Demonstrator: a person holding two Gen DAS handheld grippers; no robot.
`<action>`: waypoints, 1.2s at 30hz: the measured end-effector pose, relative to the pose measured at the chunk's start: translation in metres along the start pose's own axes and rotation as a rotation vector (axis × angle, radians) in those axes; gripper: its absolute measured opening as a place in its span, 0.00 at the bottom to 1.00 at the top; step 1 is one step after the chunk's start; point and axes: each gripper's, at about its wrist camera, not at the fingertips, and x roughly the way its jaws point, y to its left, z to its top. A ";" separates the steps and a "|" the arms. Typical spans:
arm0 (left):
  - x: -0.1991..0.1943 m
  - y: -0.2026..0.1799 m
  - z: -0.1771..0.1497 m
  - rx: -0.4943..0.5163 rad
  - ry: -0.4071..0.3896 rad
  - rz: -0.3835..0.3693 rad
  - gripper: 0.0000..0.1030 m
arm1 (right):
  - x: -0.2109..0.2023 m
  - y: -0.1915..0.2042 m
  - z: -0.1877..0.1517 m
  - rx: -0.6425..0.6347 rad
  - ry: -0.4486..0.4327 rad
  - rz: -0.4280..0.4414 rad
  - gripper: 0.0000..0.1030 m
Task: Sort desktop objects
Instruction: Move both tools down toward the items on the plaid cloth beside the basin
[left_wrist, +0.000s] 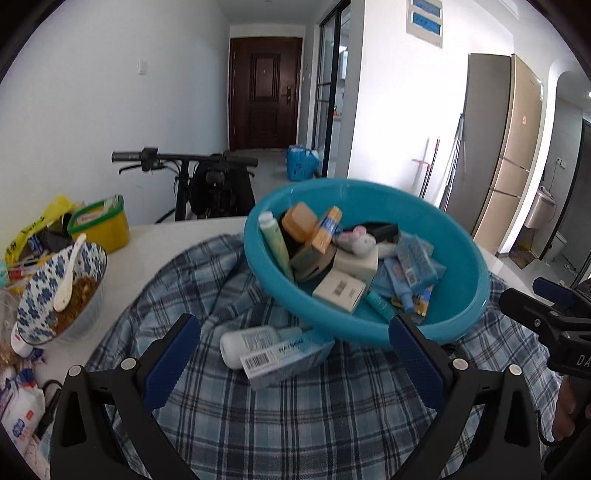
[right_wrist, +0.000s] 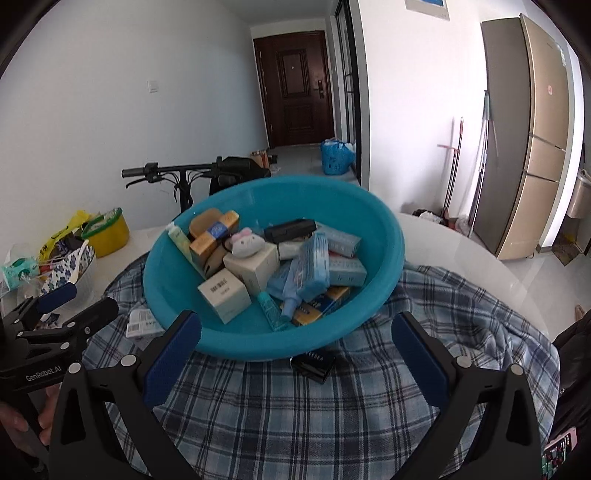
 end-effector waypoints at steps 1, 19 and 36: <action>0.003 0.001 -0.002 -0.001 0.011 0.000 1.00 | 0.002 0.000 -0.002 -0.003 0.011 0.001 1.00; 0.048 0.020 -0.028 0.047 0.092 0.039 1.00 | 0.040 0.001 -0.036 -0.011 0.160 -0.001 1.00; 0.098 0.025 -0.043 0.028 0.239 -0.096 0.73 | 0.064 -0.014 -0.050 0.040 0.242 -0.019 1.00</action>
